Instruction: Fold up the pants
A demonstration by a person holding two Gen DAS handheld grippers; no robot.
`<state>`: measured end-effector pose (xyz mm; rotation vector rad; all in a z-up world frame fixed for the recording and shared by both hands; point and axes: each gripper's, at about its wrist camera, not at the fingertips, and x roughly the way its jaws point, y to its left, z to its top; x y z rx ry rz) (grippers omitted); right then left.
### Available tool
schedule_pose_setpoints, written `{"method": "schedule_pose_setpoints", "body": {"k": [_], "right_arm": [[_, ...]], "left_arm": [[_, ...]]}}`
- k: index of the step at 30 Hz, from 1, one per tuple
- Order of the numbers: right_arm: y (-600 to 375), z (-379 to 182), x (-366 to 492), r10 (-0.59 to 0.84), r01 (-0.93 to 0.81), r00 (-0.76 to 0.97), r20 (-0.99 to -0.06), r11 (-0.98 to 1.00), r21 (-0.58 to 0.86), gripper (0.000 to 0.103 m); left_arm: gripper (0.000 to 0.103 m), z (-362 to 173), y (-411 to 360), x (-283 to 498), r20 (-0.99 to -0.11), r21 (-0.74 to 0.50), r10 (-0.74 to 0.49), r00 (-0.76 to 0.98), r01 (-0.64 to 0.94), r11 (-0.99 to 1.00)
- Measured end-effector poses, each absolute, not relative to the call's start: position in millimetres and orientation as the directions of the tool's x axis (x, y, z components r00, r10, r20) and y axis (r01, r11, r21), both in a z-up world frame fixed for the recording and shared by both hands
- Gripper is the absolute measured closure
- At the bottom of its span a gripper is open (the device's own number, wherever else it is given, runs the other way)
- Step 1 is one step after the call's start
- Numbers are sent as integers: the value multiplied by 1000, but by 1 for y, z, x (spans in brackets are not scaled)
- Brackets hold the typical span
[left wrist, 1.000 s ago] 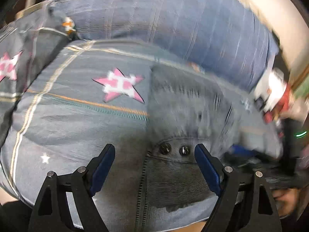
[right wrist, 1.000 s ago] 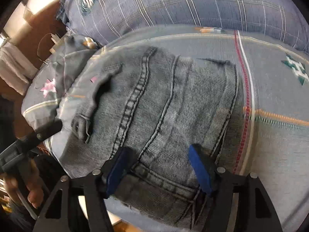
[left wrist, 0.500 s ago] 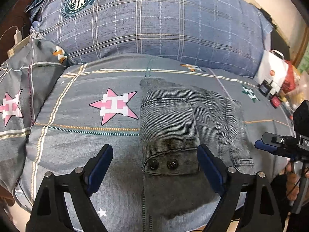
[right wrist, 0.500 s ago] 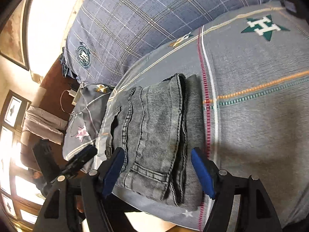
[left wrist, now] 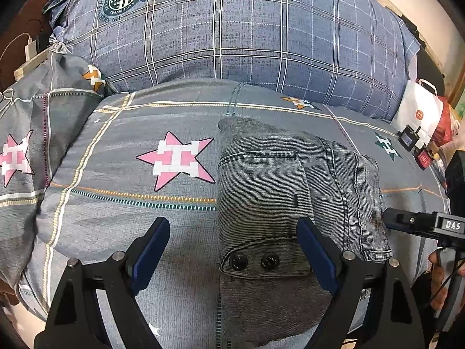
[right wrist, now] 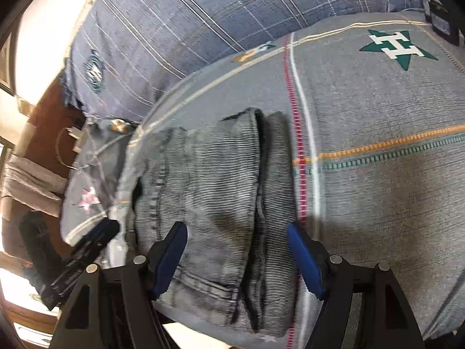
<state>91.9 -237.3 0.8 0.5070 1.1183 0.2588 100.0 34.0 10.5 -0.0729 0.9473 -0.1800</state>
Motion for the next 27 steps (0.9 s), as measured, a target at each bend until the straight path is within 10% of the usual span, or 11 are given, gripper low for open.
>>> {"method": "schedule_pose_setpoints", "body": {"k": [21,23,27], "right_arm": [[-243,-12,102,516,79,395,-760,805,588,26],[-233,-12,104,504,67,394,-769,818,571,27],[-213,-9,102,414,23,374,-830,890,455,67]], "left_arm": [[14,-29,38,137,-797,-478,-475,373,92,874],[32,-31,28,135,-828,-399,-408,384,107,911],[64,-26,18,126,-846,-305,-330,419,126,944]]}}
